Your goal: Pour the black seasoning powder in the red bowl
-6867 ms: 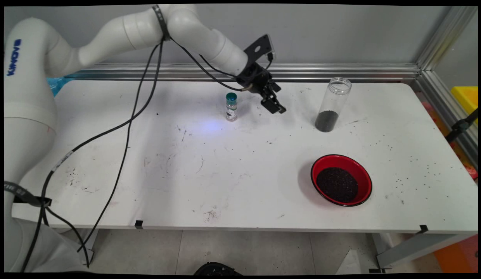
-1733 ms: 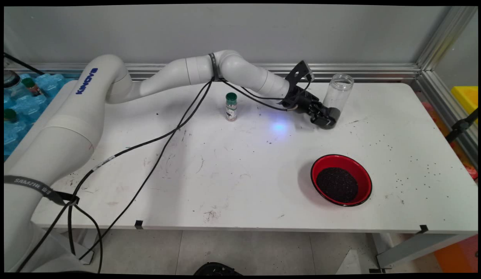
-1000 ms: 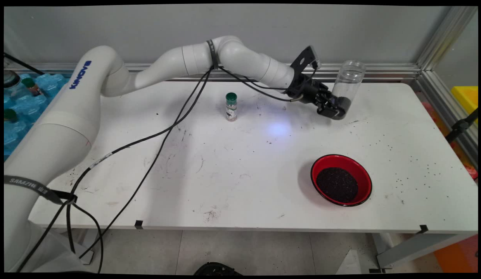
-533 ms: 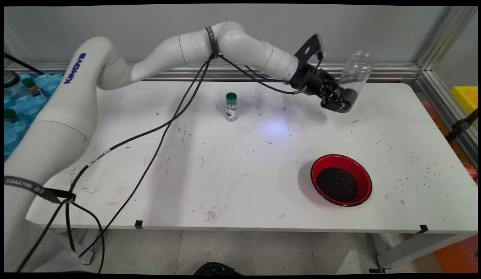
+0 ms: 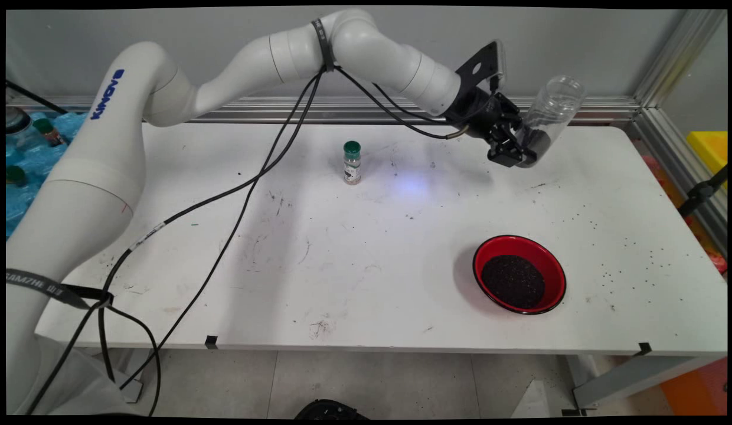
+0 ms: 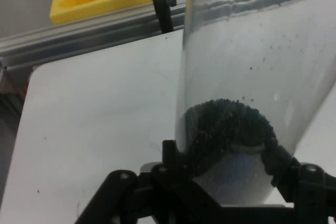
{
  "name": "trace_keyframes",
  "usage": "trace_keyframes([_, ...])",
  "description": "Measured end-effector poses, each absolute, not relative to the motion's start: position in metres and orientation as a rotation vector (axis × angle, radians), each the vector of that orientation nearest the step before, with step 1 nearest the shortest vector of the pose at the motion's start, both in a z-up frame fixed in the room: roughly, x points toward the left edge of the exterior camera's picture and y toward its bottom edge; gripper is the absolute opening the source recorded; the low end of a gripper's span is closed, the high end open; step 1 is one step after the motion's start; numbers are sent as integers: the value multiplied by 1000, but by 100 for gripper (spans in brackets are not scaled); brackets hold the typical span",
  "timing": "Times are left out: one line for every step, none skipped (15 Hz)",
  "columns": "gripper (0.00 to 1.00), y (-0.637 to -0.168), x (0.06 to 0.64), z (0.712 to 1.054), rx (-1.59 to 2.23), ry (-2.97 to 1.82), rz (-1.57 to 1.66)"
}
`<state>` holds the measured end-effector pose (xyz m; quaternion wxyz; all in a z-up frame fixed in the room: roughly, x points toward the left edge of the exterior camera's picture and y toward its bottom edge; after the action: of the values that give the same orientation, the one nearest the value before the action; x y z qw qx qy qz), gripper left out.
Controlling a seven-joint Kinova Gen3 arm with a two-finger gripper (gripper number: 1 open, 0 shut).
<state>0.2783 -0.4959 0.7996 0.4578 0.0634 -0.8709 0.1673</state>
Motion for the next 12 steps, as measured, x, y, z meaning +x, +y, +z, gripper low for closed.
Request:
trace_keyframes([0,-494,277,803,126,-2156,427])
trace_keyframes([0,-491,275,807,95,-2166,441])
trace_keyframes([0,-489,274,810,71,-2174,451])
trace_keyframes([0,-487,273,813,41,-2183,464])
trace_keyframes([0,-484,271,815,14,-2191,478])
trace_keyframes([0,-483,270,817,-7,-2198,490])
trace_keyframes([0,-482,270,819,-22,-2203,499])
trace_keyframes([0,-481,269,820,-38,-2209,512])
trace_keyframes([0,-480,269,821,-50,-2214,522])
trace_keyframes([0,-479,268,822,-70,-2222,535])
trace_keyframes([0,-479,267,823,-84,-2227,544])
trace_keyframes([0,-477,266,824,-106,-2229,559])
